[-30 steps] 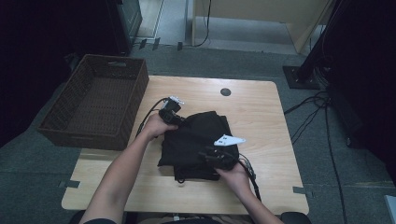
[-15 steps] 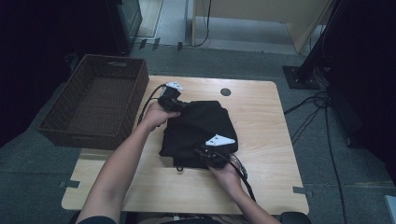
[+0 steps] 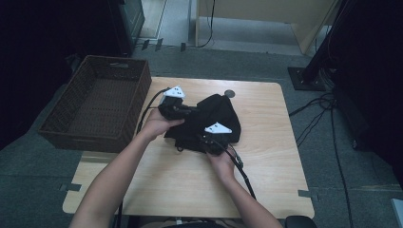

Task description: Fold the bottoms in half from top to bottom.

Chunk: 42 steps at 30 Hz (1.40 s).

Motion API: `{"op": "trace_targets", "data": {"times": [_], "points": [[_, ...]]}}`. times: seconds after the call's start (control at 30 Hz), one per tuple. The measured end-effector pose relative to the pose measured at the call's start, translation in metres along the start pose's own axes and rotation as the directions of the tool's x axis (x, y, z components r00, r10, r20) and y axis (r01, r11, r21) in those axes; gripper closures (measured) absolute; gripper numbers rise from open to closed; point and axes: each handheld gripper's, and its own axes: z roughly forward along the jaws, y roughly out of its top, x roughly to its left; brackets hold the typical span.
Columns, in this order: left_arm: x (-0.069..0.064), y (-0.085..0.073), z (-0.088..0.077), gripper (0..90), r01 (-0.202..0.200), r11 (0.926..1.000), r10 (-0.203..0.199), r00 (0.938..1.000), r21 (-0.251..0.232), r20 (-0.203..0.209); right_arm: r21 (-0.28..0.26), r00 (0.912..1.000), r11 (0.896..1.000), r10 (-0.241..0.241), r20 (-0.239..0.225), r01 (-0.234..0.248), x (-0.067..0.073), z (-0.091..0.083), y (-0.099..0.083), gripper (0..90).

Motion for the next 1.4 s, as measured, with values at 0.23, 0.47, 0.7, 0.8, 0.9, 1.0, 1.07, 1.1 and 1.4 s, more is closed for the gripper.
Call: {"op": "trace_targets", "data": {"times": [0.23,0.47,0.7,0.8,0.9,1.0,1.07,1.1,1.4], "points": [[0.0,-0.025,0.003,85.0,0.015,0.9999,-0.015,0.9983,0.003,-0.057,-0.046,0.9998,0.999,0.011,0.016,-0.01,-0.004,-0.001,-0.001,57.7],[0.005,-0.028,0.003,84.9,0.038,0.9992,-0.039,0.9974,-0.012,-0.06,-0.043,0.9993,0.999,-0.021,-0.03,0.019,0.007,-0.036,-0.005,58.4],[-0.008,-0.032,0.005,84.7,0.0,1.0,-0.001,0.9984,-0.002,-0.056,0.027,0.9998,1.0,0.011,-0.019,-0.011,0.002,-0.028,-0.02,66.3],[-0.014,-0.042,0.007,84.6,-0.007,0.9999,0.008,0.999,0.012,-0.043,0.018,0.9998,1.0,0.02,-0.008,-0.02,0.0,-0.025,-0.021,67.3],[-0.018,-0.052,0.01,84.6,-0.008,0.9997,0.009,0.9992,0.022,-0.039,0.018,0.9996,1.0,0.025,-0.01,-0.024,-0.002,-0.024,-0.021,68.4],[-0.021,-0.06,0.013,84.5,-0.01,0.9995,0.011,0.9991,0.029,-0.04,0.019,0.9992,0.999,0.038,-0.01,-0.038,-0.004,-0.022,-0.019,68.8],[-0.024,-0.064,0.014,84.5,-0.013,0.9996,0.014,0.9988,0.025,-0.047,0.022,0.9991,0.999,0.043,-0.007,-0.043,-0.004,-0.021,-0.019,68.9],[-0.025,-0.066,0.015,84.5,-0.019,0.9995,0.02,0.9984,0.025,-0.053,0.021,0.9994,0.999,0.035,-0.005,-0.034,-0.005,-0.02,-0.018,68.9],[-0.028,-0.082,0.021,83.9,0.034,0.9994,-0.034,0.9966,0.005,-0.075,0.029,0.9984,0.999,0.034,-0.046,-0.032,-0.008,-0.025,-0.014,63.1]]}}
